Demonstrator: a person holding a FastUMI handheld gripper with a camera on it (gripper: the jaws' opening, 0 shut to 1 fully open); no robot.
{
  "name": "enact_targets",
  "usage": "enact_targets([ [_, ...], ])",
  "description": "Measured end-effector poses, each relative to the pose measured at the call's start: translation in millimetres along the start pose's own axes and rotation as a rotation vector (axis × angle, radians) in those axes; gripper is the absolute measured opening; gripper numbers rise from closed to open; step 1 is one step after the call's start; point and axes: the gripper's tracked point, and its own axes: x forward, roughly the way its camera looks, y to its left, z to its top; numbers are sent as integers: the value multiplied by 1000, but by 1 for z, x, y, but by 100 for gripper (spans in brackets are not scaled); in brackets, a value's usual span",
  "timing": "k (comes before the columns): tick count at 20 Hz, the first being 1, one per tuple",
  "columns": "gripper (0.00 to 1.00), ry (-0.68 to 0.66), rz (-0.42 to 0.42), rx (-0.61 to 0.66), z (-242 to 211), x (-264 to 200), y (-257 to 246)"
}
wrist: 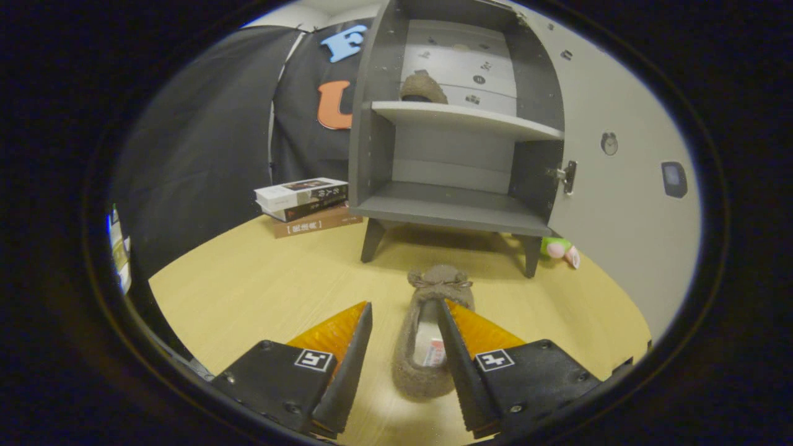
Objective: Open the shoe cabinet door, grab the shoes and put them into the shoe cabinet, then close the shoe cabinet door.
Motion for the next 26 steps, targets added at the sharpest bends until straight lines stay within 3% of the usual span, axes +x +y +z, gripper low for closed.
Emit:
enact_targets([
  [1, 68, 25, 8, 24, -4, 14, 4],
  [4, 37, 129, -52, 89, -22, 55, -6],
  [5, 36, 93, -52, 88, -13, 64, -10],
  [7, 11, 77, -3, 109, -10, 65, -8],
  [8, 8, 71, 4, 121, -9, 63, -12],
  [12, 6, 5, 7, 134, 11, 38, -23],
  [15, 6, -45, 58, 155, 35, 5, -13],
  [23, 6, -296, 145, 91, 148, -115, -2],
  [26, 6, -383, 129, 38, 196, -147, -11],
])
